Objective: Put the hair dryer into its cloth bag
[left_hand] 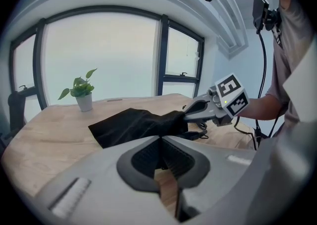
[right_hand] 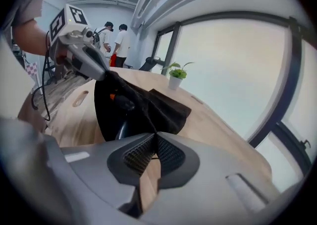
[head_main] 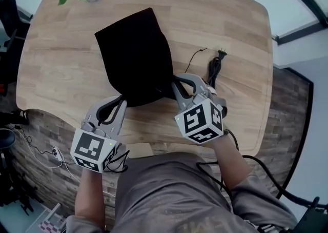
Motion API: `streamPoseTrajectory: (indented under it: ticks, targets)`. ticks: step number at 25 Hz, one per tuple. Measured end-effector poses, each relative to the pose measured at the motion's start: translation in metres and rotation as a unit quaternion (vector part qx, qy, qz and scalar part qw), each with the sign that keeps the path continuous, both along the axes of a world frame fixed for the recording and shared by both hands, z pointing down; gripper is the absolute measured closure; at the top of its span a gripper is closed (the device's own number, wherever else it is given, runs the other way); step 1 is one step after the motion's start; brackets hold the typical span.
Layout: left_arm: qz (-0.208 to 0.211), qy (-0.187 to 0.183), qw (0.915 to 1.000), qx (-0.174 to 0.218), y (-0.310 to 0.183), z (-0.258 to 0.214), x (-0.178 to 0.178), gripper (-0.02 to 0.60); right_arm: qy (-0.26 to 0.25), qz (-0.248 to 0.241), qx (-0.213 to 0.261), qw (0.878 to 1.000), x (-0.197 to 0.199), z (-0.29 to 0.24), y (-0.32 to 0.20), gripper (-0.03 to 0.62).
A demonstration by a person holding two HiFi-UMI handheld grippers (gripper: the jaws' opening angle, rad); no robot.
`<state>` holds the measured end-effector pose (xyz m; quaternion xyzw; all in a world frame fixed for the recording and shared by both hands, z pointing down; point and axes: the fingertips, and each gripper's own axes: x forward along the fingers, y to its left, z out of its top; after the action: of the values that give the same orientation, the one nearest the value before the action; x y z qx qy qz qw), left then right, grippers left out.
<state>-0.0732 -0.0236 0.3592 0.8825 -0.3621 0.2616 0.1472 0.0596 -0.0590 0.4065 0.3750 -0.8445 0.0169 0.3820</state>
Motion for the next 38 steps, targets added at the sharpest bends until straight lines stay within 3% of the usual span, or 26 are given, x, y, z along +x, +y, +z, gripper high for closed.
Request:
streamPoseTrajectory:
  ticks: [4, 7, 9, 12, 14, 18, 21, 22, 24, 26, 28, 30, 32, 35, 38]
  targets:
    - [-0.002, -0.005, 1.0000, -0.001, 0.002, 0.001, 0.000, 0.566, -0.016, -0.005, 0.028, 0.999, 0.005, -0.028, -0.005, 0.557]
    - [-0.031, -0.011, 0.9994, 0.013, -0.003, -0.007, -0.008, 0.547, -0.008, -0.016, 0.031, 0.999, 0.004, -0.037, -0.008, 0.557]
    - [-0.051, -0.013, 0.9976, 0.044, -0.010, -0.025, -0.010, 0.466, -0.003, -0.022, 0.032, 0.999, 0.001, -0.042, -0.010, 0.557]
    - [-0.017, -0.041, 0.9894, 0.138, -0.017, -0.058, 0.012, 0.449, -0.001, -0.025, 0.034, 0.999, -0.001, -0.047, -0.011, 0.557]
    - [0.008, -0.065, 0.9837, 0.167, -0.020, -0.065, 0.033, 0.441, 0.002, -0.027, 0.036, 0.999, -0.002, -0.049, -0.012, 0.557]
    - [0.047, -0.072, 0.9854, 0.147, -0.027, -0.045, 0.078, 0.409, 0.014, -0.036, 0.042, 0.998, -0.003, -0.049, -0.011, 0.557]
    - [0.071, -0.105, 0.9827, 0.135, -0.037, -0.027, 0.092, 0.405, 0.019, -0.045, 0.045, 0.998, -0.004, -0.050, -0.010, 0.557]
    - [0.074, -0.113, 0.9821, 0.131, -0.040, -0.025, 0.093, 0.415, 0.021, -0.047, 0.047, 0.998, -0.004, -0.050, -0.010, 0.556]
    - [0.076, -0.119, 0.9821, 0.125, -0.045, -0.024, 0.092, 0.558, 0.020, -0.053, 0.046, 0.997, -0.004, -0.049, -0.009, 0.556]
    - [0.079, -0.123, 0.9822, 0.118, -0.048, -0.023, 0.092, 0.568, 0.002, -0.058, 0.036, 0.998, -0.004, -0.050, -0.005, 0.524]
    - [0.085, -0.129, 0.9811, 0.117, -0.049, -0.023, 0.094, 0.568, -0.041, -0.058, 0.017, 0.997, 0.000, -0.060, 0.000, 0.428]
    - [0.091, -0.135, 0.9797, 0.117, -0.050, -0.023, 0.096, 0.568, -0.097, -0.033, 0.007, 0.995, 0.017, -0.074, 0.001, 0.393]
    - [0.097, -0.137, 0.9788, 0.116, -0.050, -0.023, 0.098, 0.568, -0.124, 0.027, 0.004, 0.992, 0.048, -0.077, -0.005, 0.386]
    - [0.103, -0.142, 0.9782, 0.111, -0.047, -0.021, 0.099, 0.568, -0.094, 0.135, -0.025, 0.986, 0.102, -0.045, -0.015, 0.338]
    - [0.105, -0.144, 0.9781, 0.107, -0.044, -0.021, 0.100, 0.568, -0.088, 0.225, -0.079, 0.967, 0.138, 0.005, -0.021, 0.253]
